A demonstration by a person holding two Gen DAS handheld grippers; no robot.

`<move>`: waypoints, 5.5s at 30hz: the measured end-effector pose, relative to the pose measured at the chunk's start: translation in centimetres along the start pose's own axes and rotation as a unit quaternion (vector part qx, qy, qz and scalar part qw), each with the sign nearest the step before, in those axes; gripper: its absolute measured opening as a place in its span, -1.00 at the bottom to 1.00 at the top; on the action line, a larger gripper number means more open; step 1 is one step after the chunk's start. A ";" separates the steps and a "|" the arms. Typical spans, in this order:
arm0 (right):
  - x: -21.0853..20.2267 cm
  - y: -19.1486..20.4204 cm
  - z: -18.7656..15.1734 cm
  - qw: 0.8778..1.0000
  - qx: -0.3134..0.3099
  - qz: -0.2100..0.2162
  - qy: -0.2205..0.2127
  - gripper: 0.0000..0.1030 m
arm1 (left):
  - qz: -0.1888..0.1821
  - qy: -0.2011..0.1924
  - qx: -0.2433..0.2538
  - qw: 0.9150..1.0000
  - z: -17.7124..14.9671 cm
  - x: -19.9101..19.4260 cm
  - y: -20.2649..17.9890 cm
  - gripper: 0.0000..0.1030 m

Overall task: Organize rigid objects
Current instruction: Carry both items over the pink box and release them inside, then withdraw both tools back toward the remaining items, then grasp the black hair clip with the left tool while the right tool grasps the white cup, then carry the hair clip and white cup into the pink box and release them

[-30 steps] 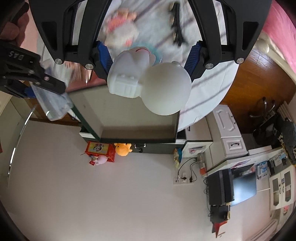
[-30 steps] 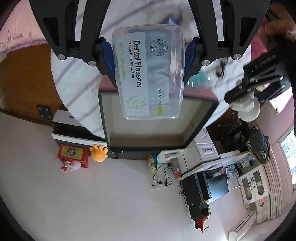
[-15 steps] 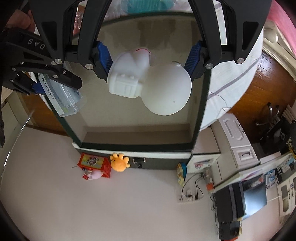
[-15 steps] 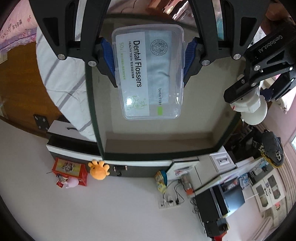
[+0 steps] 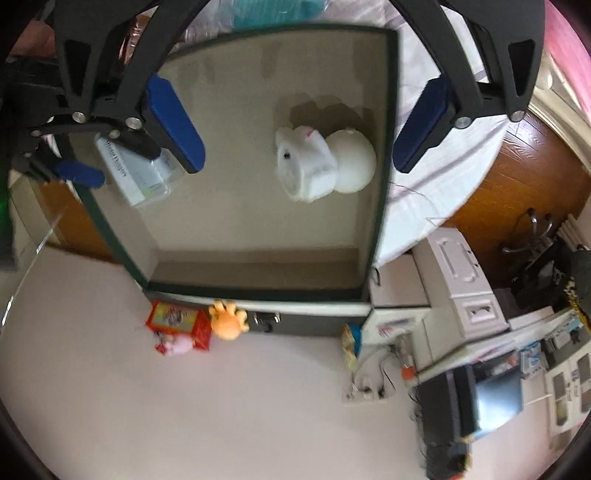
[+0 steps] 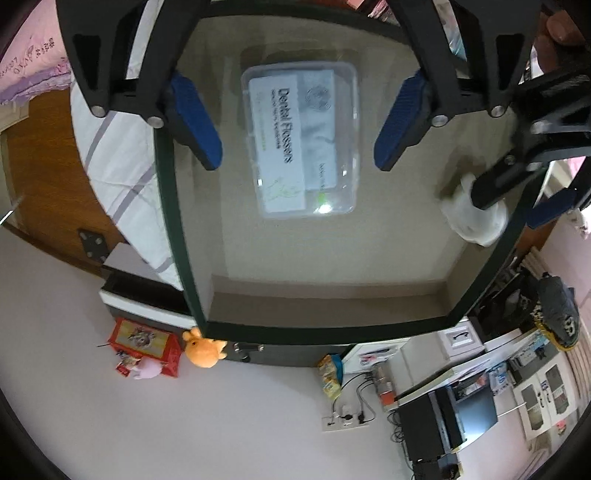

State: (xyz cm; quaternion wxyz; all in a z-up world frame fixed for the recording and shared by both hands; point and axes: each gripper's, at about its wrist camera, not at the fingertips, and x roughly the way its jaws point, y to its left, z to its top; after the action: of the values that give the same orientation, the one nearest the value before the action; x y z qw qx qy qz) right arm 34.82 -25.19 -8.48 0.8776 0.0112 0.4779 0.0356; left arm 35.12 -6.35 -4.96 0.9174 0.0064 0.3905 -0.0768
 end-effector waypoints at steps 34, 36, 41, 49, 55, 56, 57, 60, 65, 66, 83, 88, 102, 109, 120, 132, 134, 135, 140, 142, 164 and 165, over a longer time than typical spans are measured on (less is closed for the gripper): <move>-22.8 3.4 -16.3 0.982 0.030 -0.003 -0.187 1.00 | 0.027 -0.091 -0.044 0.994 -13.9 -20.5 1.2 1.00; -23.3 3.6 -16.9 0.982 0.028 -0.003 -0.188 1.00 | 0.026 -0.089 -0.047 0.995 -14.5 -21.0 1.1 1.00; -24.2 4.1 -18.4 0.980 0.023 -0.010 -0.195 1.00 | 0.037 -0.098 -0.040 0.994 -15.6 -22.4 0.6 1.00; -23.7 3.9 -20.1 0.983 0.029 -0.005 -0.179 1.00 | 0.044 -0.094 -0.043 0.994 -17.3 -22.9 1.3 1.00; -22.9 4.4 -20.0 0.985 0.022 0.000 -0.170 1.00 | 0.049 -0.083 -0.046 0.994 -18.0 -22.1 2.0 1.00; -22.6 4.4 -20.0 0.986 0.022 0.002 -0.167 1.00 | 0.051 -0.081 -0.047 0.994 -18.1 -21.9 2.3 1.00; -22.3 4.5 -19.9 0.986 0.021 0.003 -0.163 1.00 | 0.054 -0.079 -0.047 0.994 -18.2 -21.6 2.4 1.00; -21.0 4.7 -19.9 0.989 0.018 0.009 -0.148 1.00 | 0.066 -0.062 -0.045 0.995 -18.3 -20.0 3.1 1.00; -18.3 5.7 -19.7 0.992 0.005 0.026 -0.119 1.00 | 0.081 -0.030 -0.031 0.996 -18.4 -16.2 3.9 1.00; -17.7 5.9 -19.6 0.993 0.002 0.030 -0.113 1.00 | 0.080 -0.026 -0.030 0.996 -18.3 -15.5 4.1 1.00; -8.7 9.0 -17.9 0.997 -0.031 0.068 -0.031 0.68 | 0.046 0.053 -0.020 0.997 -16.0 -4.8 5.4 0.78; -8.9 9.6 -17.9 0.996 -0.045 0.069 -0.035 0.27 | 0.038 0.046 -0.014 0.998 -15.6 -4.9 5.2 0.17; -11.2 8.0 -18.7 0.994 -0.024 0.096 -0.049 0.03 | -0.018 0.017 -0.028 0.999 -15.8 -9.0 4.6 -0.64; -13.6 6.4 -17.7 0.992 -0.012 0.104 -0.073 -0.11 | -0.008 -0.019 -0.002 1.000 -14.2 -12.0 3.0 -0.64; -12.8 6.6 -17.5 0.991 -0.026 0.120 -0.059 -0.12 | -0.010 -0.011 0.001 1.000 -13.8 -11.1 2.3 -0.64; -9.0 11.1 -17.5 0.991 -0.101 0.078 -0.029 0.06 | -0.007 -0.002 -0.007 1.000 -15.0 -10.7 3.1 -0.64; -8.8 11.6 -17.5 0.990 -0.120 0.067 -0.030 0.06 | -0.011 0.000 -0.008 1.000 -15.1 -10.6 3.1 -0.64; -8.8 11.8 -17.6 0.990 -0.127 0.060 -0.030 0.10 | -0.012 0.000 -0.008 1.000 -15.2 -10.6 3.1 -0.64; -7.0 11.2 -18.5 0.992 -0.112 0.058 -0.015 0.28 | -0.013 -0.001 -0.005 1.000 -15.3 -10.9 2.9 -0.64; -7.2 10.7 -18.7 0.992 -0.099 0.070 -0.021 0.21 | -0.011 -0.001 -0.004 1.000 -15.3 -10.9 3.0 -0.64; -14.7 5.5 -9.5 0.985 -0.058 0.112 -0.121 0.21 | -0.026 -0.059 0.022 0.998 -6.7 -12.1 -0.1 -0.64; -14.5 5.0 -8.5 0.985 -0.056 0.109 -0.124 0.21 | -0.027 -0.060 0.026 0.998 -5.7 -11.7 -0.4 -0.64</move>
State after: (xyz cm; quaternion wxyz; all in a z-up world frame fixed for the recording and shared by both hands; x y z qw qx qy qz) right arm 19.57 -21.36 -0.69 0.9200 0.0183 0.3588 0.1564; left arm 22.97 -4.77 -0.52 0.9361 0.0150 0.3331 -0.1116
